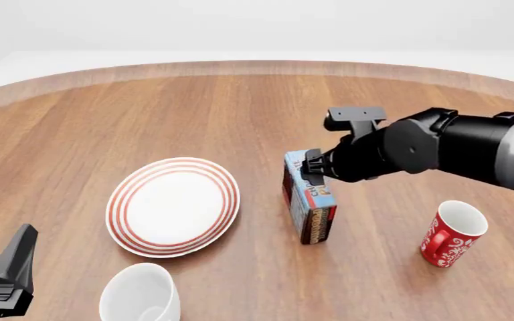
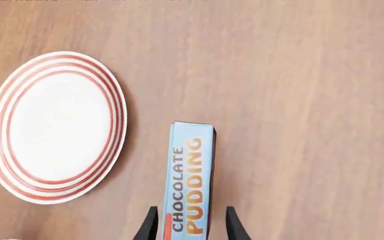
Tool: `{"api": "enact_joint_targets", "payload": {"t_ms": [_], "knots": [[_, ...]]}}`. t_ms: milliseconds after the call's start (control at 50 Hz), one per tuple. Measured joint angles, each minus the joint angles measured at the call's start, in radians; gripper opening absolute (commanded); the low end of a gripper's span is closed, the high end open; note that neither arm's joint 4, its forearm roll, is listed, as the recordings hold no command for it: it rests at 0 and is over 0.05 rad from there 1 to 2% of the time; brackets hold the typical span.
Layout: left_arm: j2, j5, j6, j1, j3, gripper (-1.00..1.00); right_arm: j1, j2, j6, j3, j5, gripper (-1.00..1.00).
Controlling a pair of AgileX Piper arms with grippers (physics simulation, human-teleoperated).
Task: Pick up the white mug and put it on the plate, and put the chocolate pudding to the right of the plate.
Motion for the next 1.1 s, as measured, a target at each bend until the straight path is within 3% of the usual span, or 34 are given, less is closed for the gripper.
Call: {"api": "enact_joint_targets", "payload": {"t_ms": [540,1100], "knots": [[0.0,0.0,0.0,0.0,0.0,1.0,0.022,-0.114,0.009,0.072,-0.02,1.0],[0.0,0.0,0.0,0.0,0.0,1.0,0.085,-0.309,0.04,0.245,-0.091,1.0]]}}
